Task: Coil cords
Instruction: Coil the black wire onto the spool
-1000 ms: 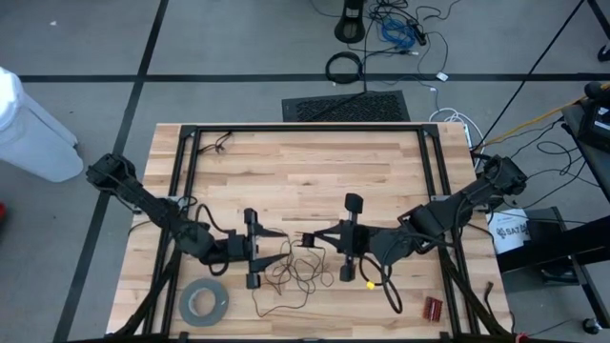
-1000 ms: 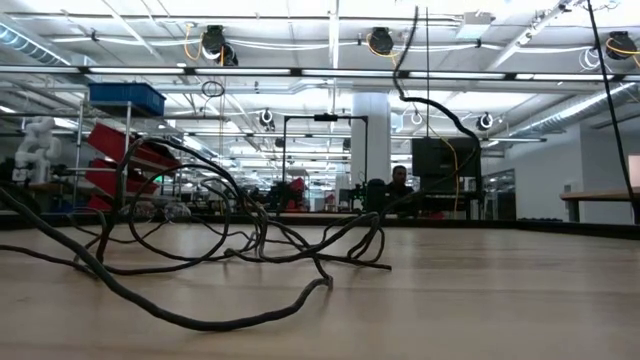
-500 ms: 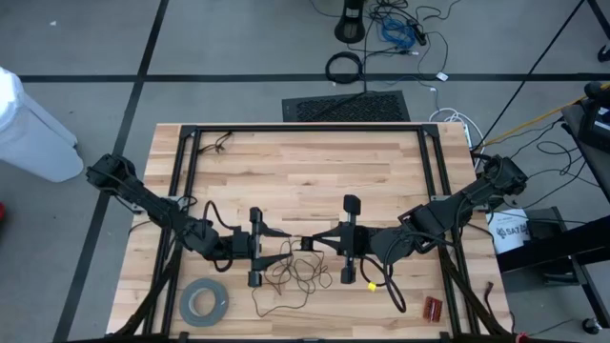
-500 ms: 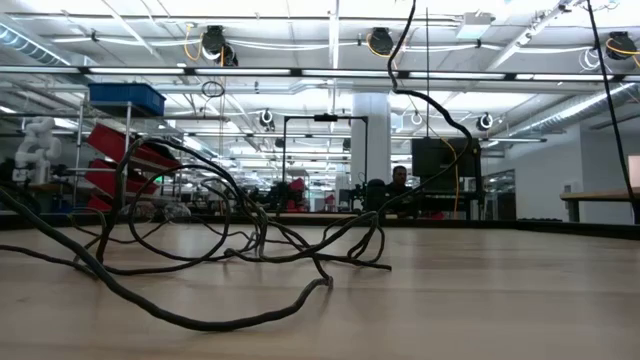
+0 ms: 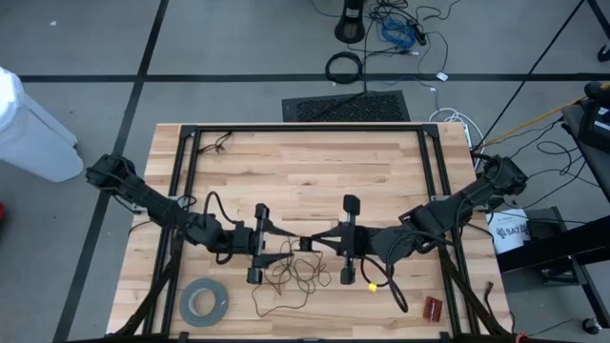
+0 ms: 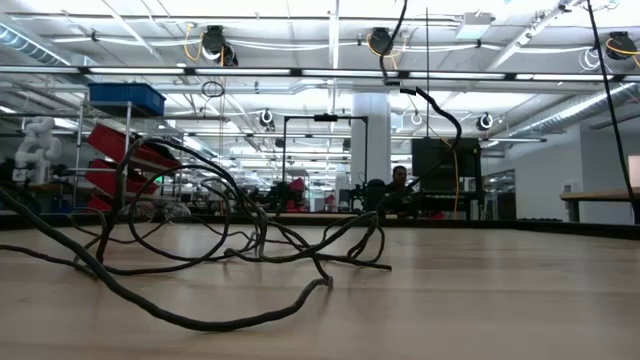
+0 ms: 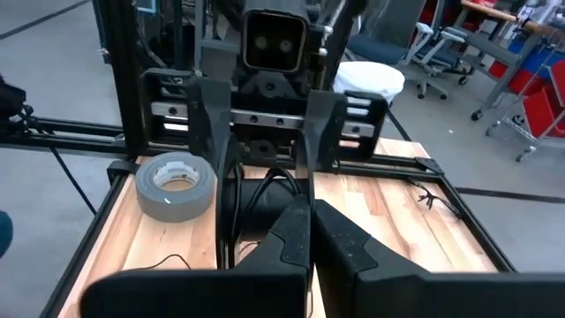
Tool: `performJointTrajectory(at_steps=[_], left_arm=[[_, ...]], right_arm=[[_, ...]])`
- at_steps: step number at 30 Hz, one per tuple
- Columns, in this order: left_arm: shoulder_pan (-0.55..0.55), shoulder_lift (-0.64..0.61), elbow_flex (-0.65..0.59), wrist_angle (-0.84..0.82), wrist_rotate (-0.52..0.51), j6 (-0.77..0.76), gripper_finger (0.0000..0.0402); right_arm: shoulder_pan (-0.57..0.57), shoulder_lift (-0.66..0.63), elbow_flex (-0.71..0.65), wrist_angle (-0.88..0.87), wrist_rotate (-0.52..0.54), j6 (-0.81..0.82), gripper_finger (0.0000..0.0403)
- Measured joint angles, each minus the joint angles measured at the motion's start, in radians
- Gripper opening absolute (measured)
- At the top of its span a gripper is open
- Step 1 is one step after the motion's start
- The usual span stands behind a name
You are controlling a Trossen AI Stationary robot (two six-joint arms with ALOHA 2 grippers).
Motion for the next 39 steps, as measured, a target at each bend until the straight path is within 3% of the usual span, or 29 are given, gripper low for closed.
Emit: performJointTrajectory(at_steps=[27,39], left_arm=[[0.025,0.0,0.0,0.028,-0.016,0.081,0.0212],[0.023,-0.024,0.0,0.012,-0.075,0.138,0.0212]], right_arm=[[-0.034,0.0,0.0,0.018,0.009,-0.098,0.0],[-0.031,0.0,0.0,0.014,0.056,-0.103,0.0]])
